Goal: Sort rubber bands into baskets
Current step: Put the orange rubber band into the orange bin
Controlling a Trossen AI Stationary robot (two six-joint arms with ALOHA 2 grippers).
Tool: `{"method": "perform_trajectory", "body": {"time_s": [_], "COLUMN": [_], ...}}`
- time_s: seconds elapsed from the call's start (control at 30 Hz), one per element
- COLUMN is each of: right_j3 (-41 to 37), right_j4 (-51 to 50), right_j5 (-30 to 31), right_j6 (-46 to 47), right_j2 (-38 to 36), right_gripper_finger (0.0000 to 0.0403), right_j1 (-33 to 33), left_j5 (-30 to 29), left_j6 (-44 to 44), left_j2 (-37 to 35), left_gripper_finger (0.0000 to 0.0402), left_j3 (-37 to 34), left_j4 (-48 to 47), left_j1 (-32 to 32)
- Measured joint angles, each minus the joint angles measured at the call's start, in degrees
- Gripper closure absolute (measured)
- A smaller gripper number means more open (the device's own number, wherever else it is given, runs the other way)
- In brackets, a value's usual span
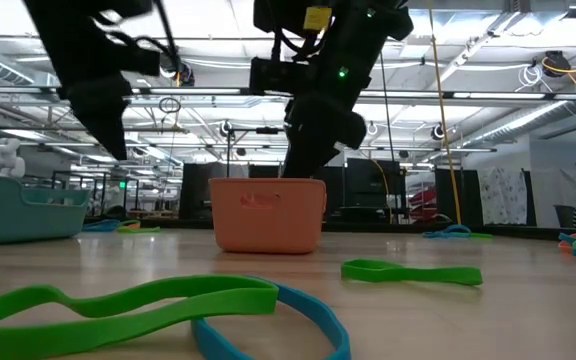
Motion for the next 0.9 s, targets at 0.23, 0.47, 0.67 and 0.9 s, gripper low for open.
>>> {"method": "perform_trajectory", "body": {"time_s": [0.23, 0.47, 0.67, 0.9], "right_j3": [0.1, 0.2, -1.5, -19.7], "right_j4": [-1.4, -5.6, -14.2, 3.5], "right_j5": [-11.0, -11.5, -15.6, -15.7], "right_j6": [-5.1, -10.3, -8.3, -6.8], "right_j2": [-3.6, -9.7, -15.7, -24.5], "right_gripper_finger": [0.0253, 0.0230, 0.0238, 0.0253], "right_j1": [-2.9, -6.0, -7.9, -7.9], "left_j5": [2.2, 5.5, 10.4, 14.9], "left_j6": [11.6, 22.7, 30.3, 36.2], "left_j2": [0.0, 0.0, 0.0, 0.8], "left_gripper_finger": [0.0219, 0.0219, 0.0219, 0.0219], "left_j3": [0.0, 0.0, 0.0, 0.0], "left_j4": [0.5, 5.6, 10.4, 16.7], "left_j1": [13.3, 24.6, 34.1, 46.8]}}
